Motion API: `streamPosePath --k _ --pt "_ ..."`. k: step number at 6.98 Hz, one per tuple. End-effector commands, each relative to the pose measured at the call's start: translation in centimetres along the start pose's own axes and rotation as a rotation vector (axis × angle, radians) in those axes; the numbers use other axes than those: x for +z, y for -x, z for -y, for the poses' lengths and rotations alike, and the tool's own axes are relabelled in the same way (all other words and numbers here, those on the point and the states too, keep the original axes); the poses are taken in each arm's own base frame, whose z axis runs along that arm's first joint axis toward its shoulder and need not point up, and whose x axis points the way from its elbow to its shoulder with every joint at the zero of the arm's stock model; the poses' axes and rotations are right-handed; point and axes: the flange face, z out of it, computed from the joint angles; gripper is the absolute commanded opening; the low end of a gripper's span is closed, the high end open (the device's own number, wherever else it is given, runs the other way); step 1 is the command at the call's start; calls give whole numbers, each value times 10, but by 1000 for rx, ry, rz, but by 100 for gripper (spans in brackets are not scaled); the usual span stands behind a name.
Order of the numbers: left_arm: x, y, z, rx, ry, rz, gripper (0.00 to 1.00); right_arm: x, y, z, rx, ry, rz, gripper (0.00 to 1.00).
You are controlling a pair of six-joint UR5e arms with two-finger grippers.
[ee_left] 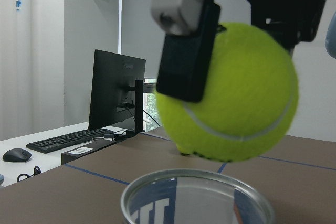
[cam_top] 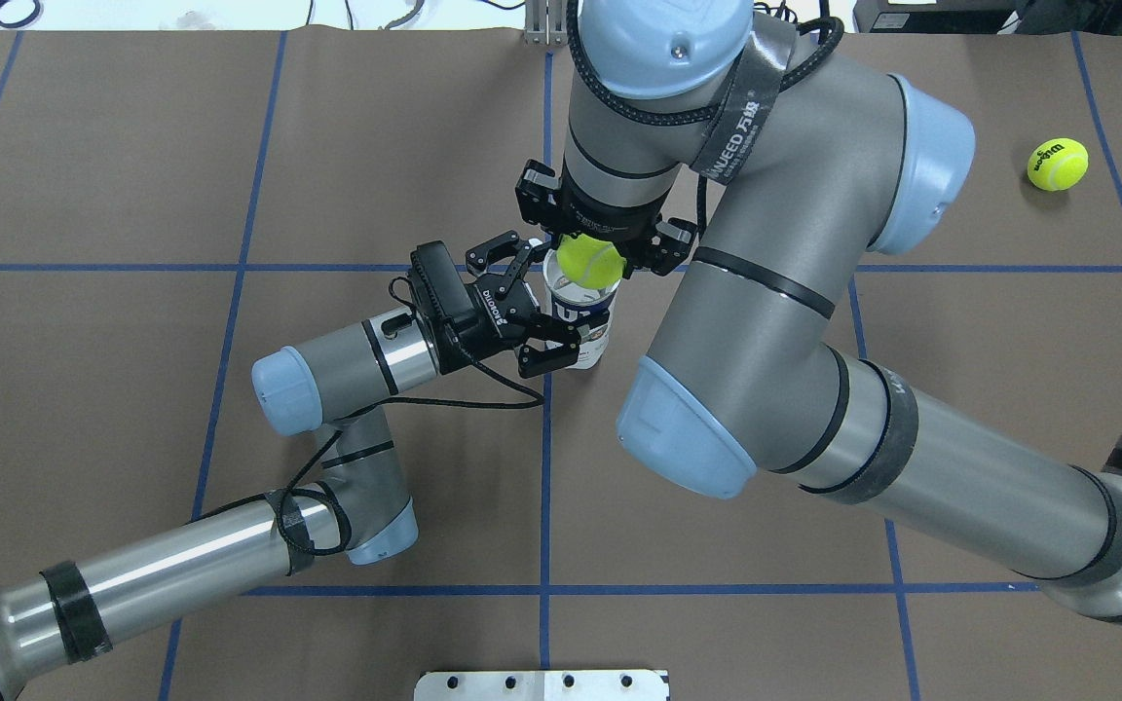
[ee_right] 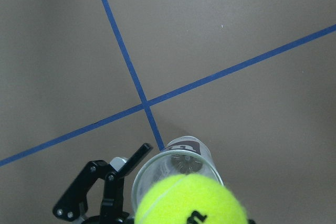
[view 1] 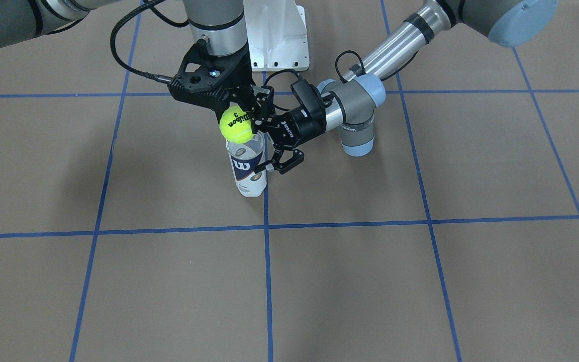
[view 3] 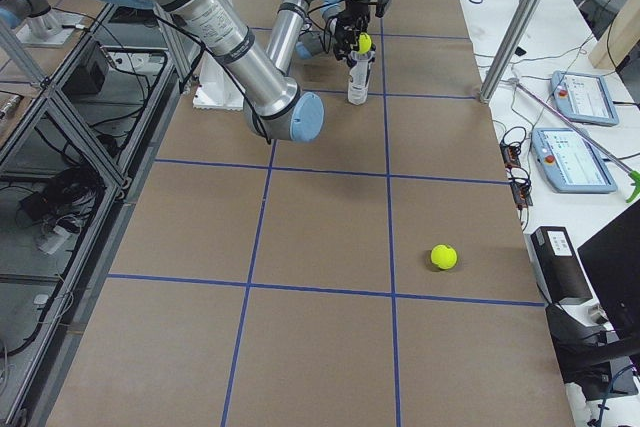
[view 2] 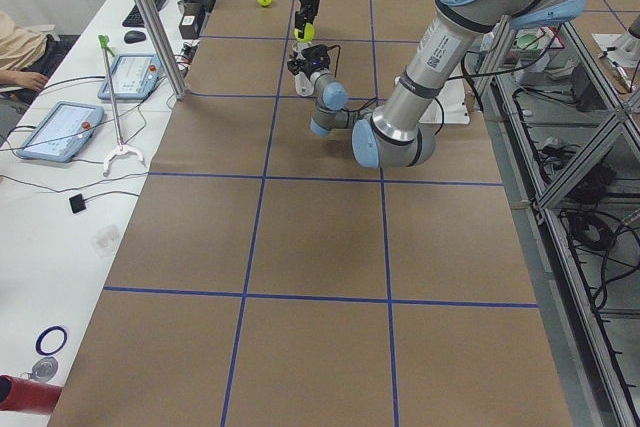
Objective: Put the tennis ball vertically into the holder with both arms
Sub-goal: 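Lower the ball into the can and open the right gripper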
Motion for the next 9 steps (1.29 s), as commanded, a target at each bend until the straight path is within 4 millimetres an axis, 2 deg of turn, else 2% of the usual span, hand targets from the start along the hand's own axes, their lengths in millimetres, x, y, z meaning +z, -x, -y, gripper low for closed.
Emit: streamPosePath --k 1,2,7,9 --pt "0 0 0 0 1 -1 99 3 2 -2 -4 -6 -4 76" --pt "0 0 0 0 1 -1 99 4 2 -2 -4 -8 -6 98" --pt "0 -1 -1 -1 2 -2 99 -1 3 -4 -14 -10 4 99" --pt "1 -1 0 -1 0 -3 99 2 -3 2 -56 -15 -4 99"
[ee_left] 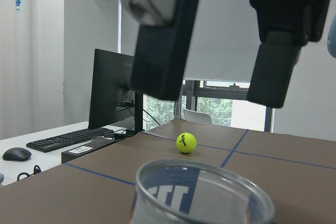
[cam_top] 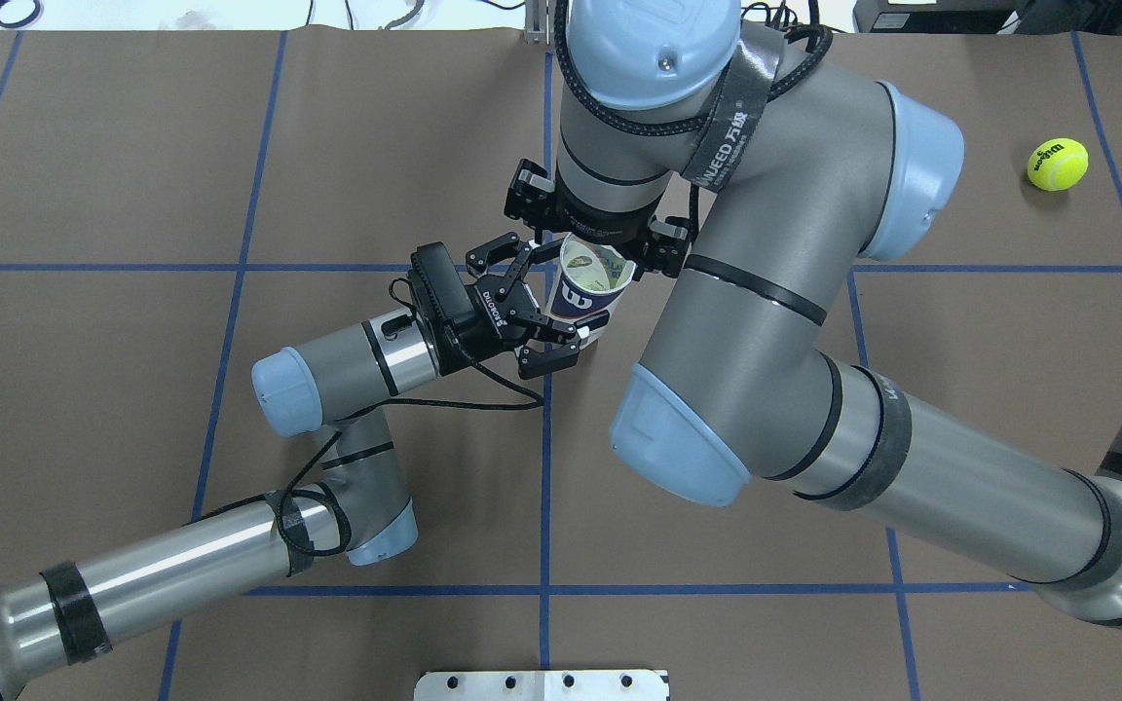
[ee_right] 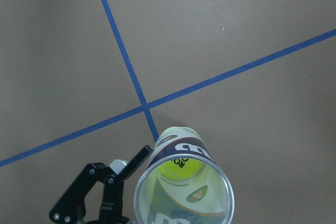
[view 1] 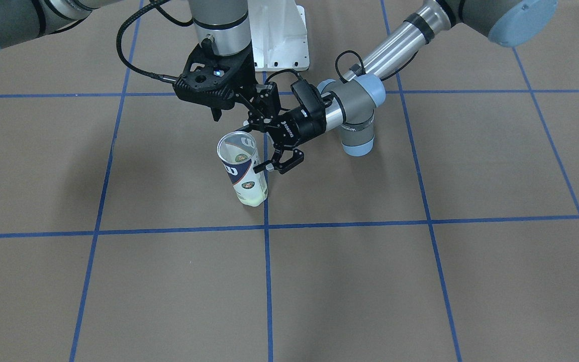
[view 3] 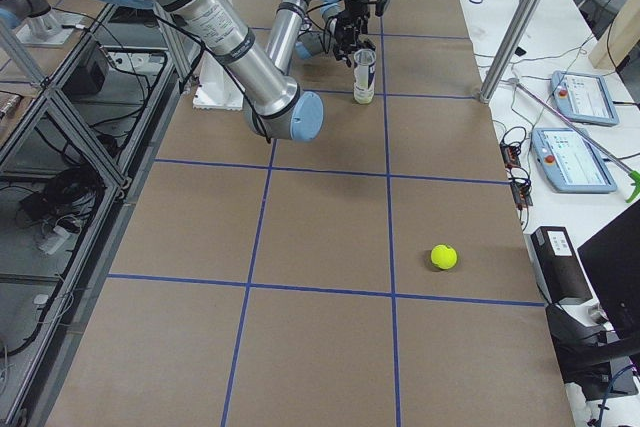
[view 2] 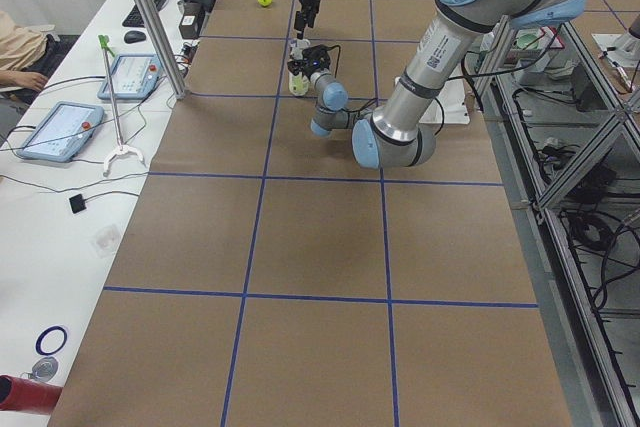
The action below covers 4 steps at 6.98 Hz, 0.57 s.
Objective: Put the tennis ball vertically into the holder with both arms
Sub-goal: 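Lower the ball into the can and open the right gripper, then raise the right gripper away from the can toward the other ball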
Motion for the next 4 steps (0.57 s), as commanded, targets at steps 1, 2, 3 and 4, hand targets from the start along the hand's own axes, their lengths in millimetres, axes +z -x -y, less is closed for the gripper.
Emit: streamPosePath --k 1,2,3,4 --pt "1 1 2 1 -4 2 99 5 -12 14 -45 -11 -18 99" --pt "1 1 2 1 -4 2 99 4 -18 26 -54 -20 -22 99" --pt "1 3 3 2 -3 4 99 5 -29 42 -80 -29 -33 99" --pt "1 10 5 9 0 15 99 2 -42 63 -105 -40 -39 99"
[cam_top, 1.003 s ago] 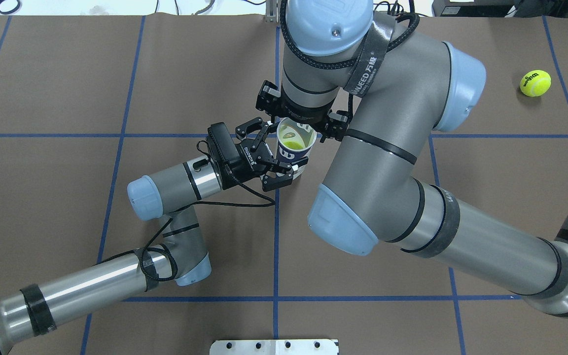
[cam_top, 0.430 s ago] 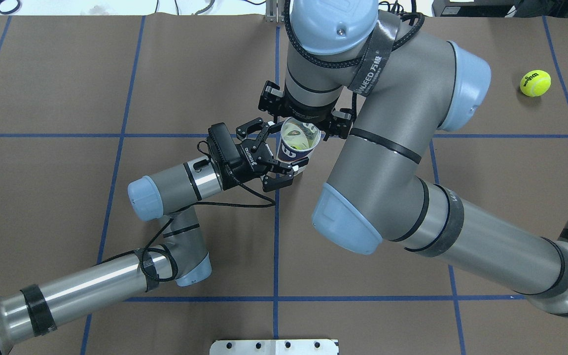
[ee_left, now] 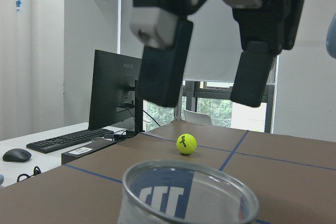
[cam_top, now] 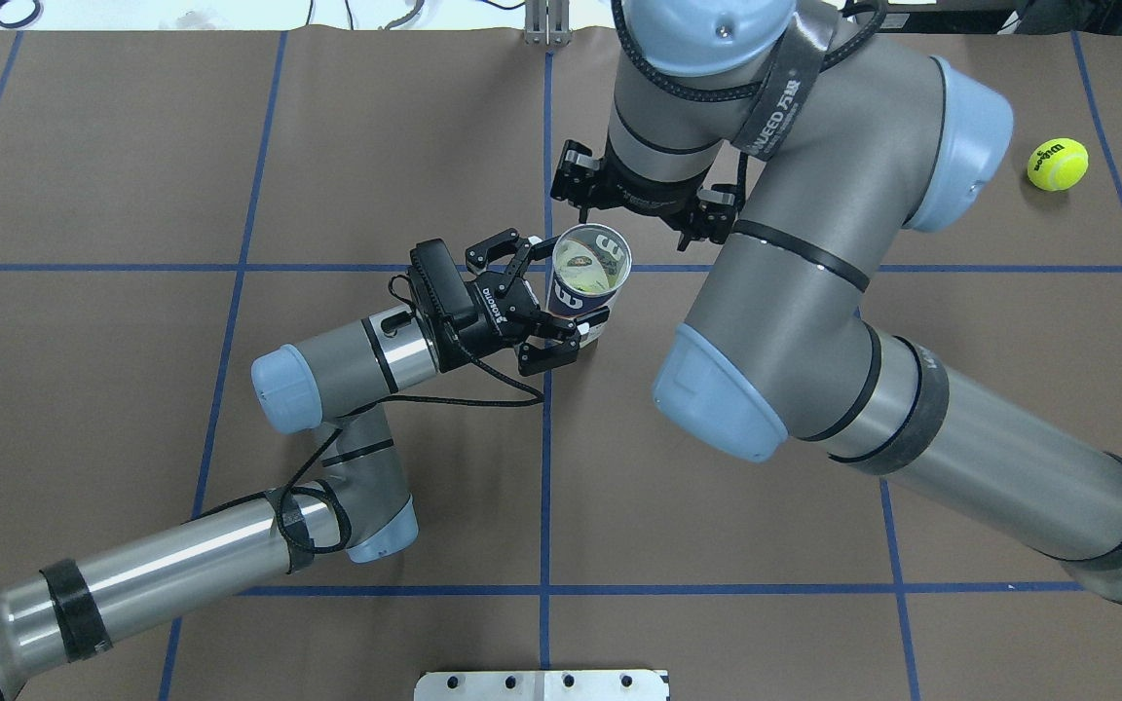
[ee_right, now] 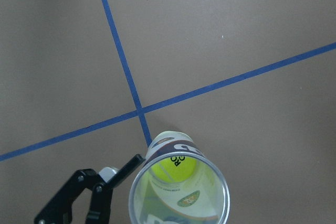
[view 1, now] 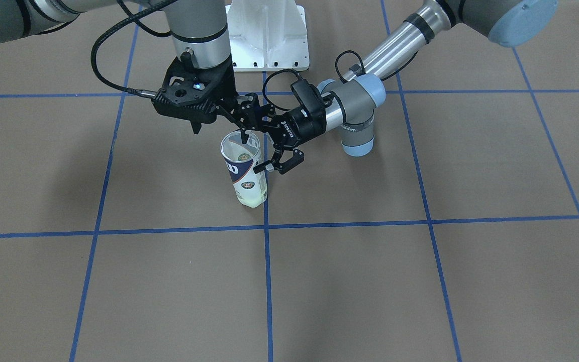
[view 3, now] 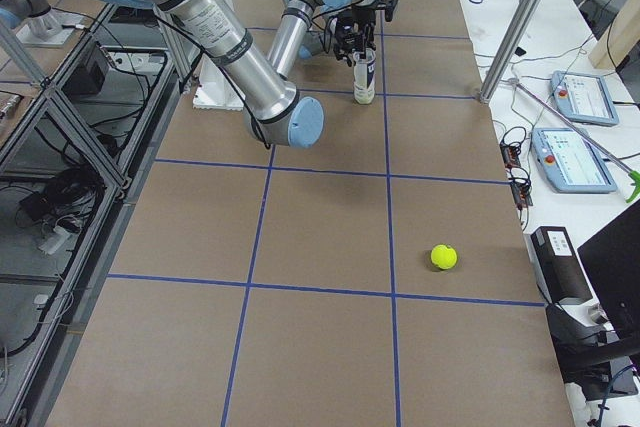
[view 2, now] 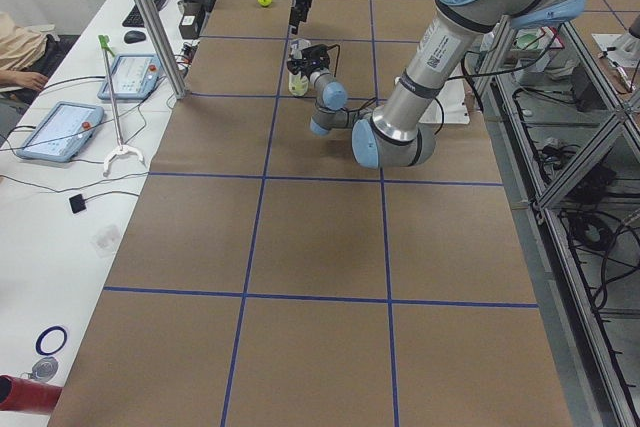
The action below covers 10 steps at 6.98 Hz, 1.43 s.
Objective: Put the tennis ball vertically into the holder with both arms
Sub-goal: 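Raise the right gripper away from the can toward the other ball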
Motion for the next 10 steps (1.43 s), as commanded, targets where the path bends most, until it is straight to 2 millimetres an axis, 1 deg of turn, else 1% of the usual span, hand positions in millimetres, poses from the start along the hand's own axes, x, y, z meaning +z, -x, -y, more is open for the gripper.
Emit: streamPosePath --k 1,2,3,4,6,7,8,9,10 --pt "1 12 4 12 13 19 99 -5 -34 43 -50 0 -11 99" --pt "0 17 4 16 14 26 99 -9 -57 67 -86 1 -18 99" --pt "2 19 3 19 30 34 99 -9 -86 88 -130 5 -29 99" --pt "2 18 2 18 35 34 99 -11 -125 110 -172 6 -39 99" --pt "2 17 -2 17 45 33 99 -5 -212 161 -242 -2 -31 99" --pt "3 16 -3 17 54 37 99 -4 -248 184 -280 3 -56 99" --pt "3 16 -3 17 54 37 99 2 -279 212 -290 32 -71 99" --pt "4 16 -2 17 54 37 99 8 -307 243 -321 25 -52 99" --pt "5 16 -3 18 61 40 99 24 -337 277 -341 18 -17 99"
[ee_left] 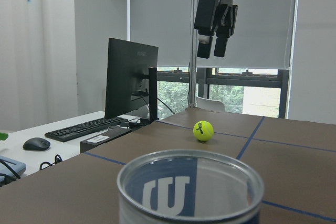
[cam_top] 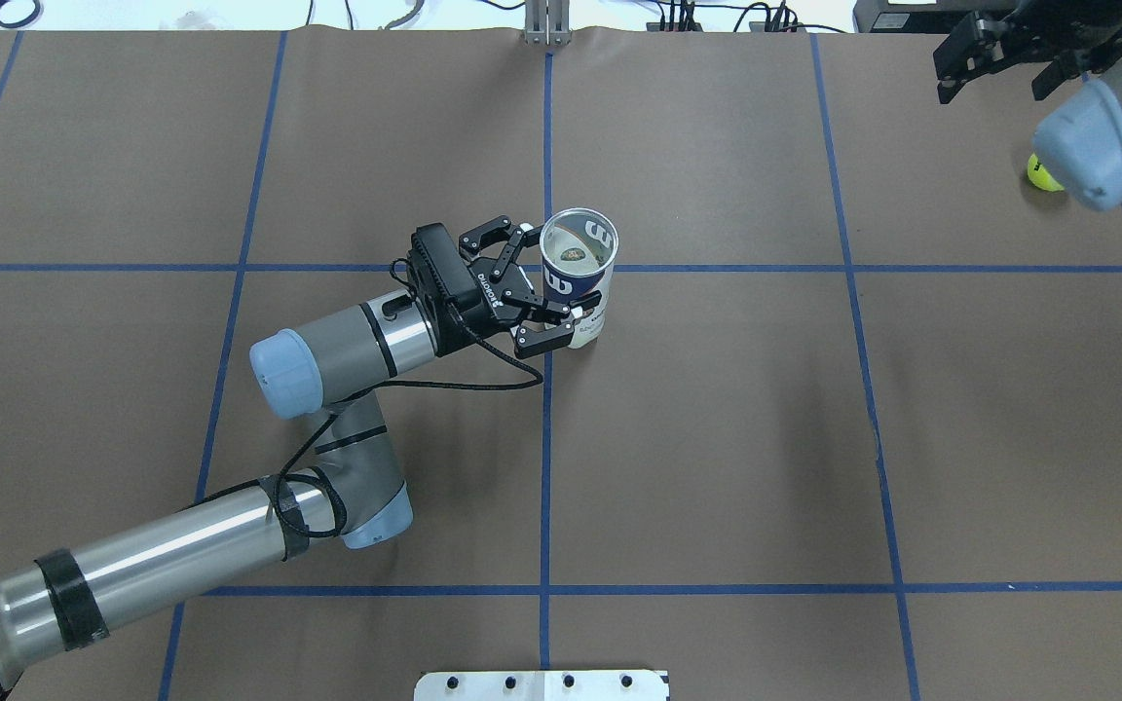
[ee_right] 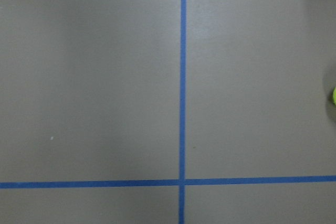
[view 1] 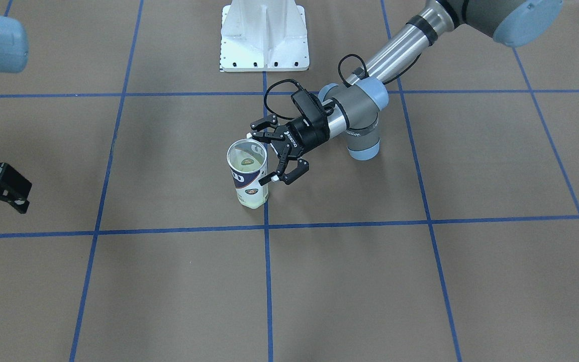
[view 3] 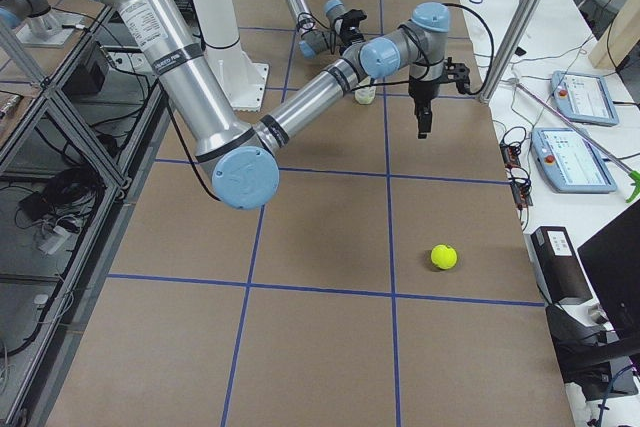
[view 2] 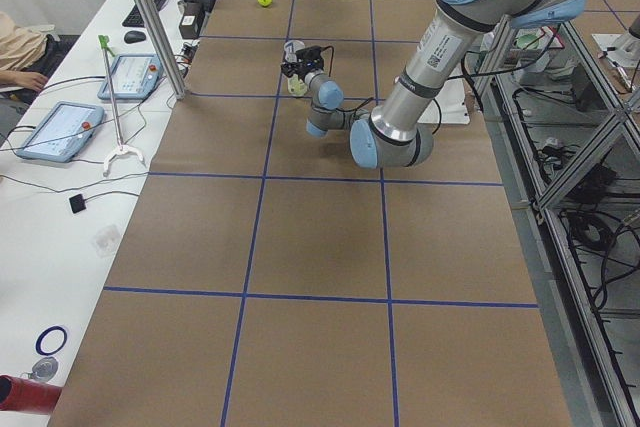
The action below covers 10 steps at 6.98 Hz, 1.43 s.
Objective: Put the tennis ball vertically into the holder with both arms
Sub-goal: 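Raise the right gripper away from the can toward the other ball, then lower the right gripper onto the second yellow tennis ball and grasp it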
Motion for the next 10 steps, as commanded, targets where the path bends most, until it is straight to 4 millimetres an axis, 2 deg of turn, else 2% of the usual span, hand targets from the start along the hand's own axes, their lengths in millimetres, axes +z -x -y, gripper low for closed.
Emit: streamPosePath --k 1,2,3,5,6,7,8,10 --pt "0 0 -1 1 9 3 99 39 -80 40 -51 -23 31 99" --pt "0 0 -1 1 9 3 99 57 -116 49 -72 -37 34 99" --pt "0 0 -1 1 9 3 99 83 -152 55 -98 -41 36 99" --pt "0 1 -1 2 8 4 99 136 -197 51 -120 -69 34 99" --pt "1 1 0 1 5 3 99 154 -213 48 -112 -75 5 99" --pt "1 1 0 1 7 4 99 166 -223 42 -110 -84 -36 99" --pt "1 1 0 1 5 3 99 189 -235 34 -122 -93 -59 99" --pt "1 0 0 1 6 2 99 226 -216 23 -80 -129 -83 99"
